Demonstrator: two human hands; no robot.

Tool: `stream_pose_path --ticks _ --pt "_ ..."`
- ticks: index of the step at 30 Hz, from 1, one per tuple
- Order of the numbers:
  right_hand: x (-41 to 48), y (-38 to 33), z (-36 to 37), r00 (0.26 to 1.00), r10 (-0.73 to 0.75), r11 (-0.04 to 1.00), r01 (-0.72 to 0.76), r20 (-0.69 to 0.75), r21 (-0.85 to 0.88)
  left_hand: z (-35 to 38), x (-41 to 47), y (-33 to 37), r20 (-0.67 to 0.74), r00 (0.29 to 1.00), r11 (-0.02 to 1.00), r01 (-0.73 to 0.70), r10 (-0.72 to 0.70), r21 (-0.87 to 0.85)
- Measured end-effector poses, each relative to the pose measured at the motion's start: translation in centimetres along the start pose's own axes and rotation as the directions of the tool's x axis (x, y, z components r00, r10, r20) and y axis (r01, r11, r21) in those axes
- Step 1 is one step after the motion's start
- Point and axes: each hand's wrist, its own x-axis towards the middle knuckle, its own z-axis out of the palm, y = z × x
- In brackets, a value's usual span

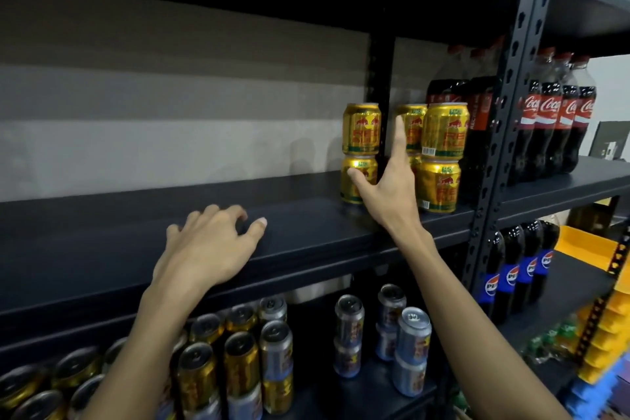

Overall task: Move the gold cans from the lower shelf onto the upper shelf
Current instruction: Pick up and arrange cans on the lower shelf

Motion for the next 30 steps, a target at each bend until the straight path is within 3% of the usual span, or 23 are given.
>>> stream_pose_path --ticks 3,6,10,12,17,19,22,24,27,30 --pt "-2.5 -0.6 -0.3 0.998 0.019 0.999 -0.017 -0.060 0.038 0.1 -0.7 0.3 -0.184 0.982 0.998 -0.047 0.038 -0.045" --pt "-5.6 -0.7 0.0 0.995 0.035 0.999 -0.033 -0.095 0.025 0.9 -2.3 0.7 -0.422 0.901 0.994 -0.106 0.101 0.012" --pt "-9.9 0.1 1.1 0.991 0.057 0.998 -0.056 -0.118 0.013 5.4 -4.2 0.3 -0.681 0.661 0.949 -0.225 0.316 0.222" --pt "-12.0 0.7 1.8 0.988 0.051 0.998 -0.047 -0.147 0.034 8.4 -4.7 -0.5 -0.760 0.546 0.926 -0.321 0.354 0.200" --pt "-17.5 2.4 4.1 0.990 -0.034 0.997 0.044 -0.137 0.070 15.7 -6.8 -3.0 -0.827 0.360 0.790 -0.593 0.432 0.155" --pt "-20.0 3.4 5.4 0.991 -0.059 0.995 0.069 -0.120 0.078 19.2 -7.6 -5.2 -0.775 0.424 0.765 -0.634 0.468 0.115" --pt "-23.3 5.0 7.3 1.000 0.017 0.995 -0.015 -0.022 0.100 24.3 -8.9 -8.8 -0.622 0.656 0.826 -0.563 0.428 -0.025" --pt "-24.8 5.8 8.4 0.982 0.106 0.988 -0.122 0.154 0.098 26.9 -9.7 -10.9 -0.495 0.780 0.868 -0.488 0.383 -0.096" --pt "-26.0 7.0 10.0 0.887 0.128 0.982 -0.177 0.444 0.069 30.1 -11.0 -13.5 -0.335 0.874 0.897 -0.417 0.351 -0.149" --pt "-26.5 7.9 11.6 0.756 0.193 0.969 -0.246 0.625 -0.002 32.5 -12.2 -15.7 -0.207 0.930 0.916 -0.344 0.302 -0.208"
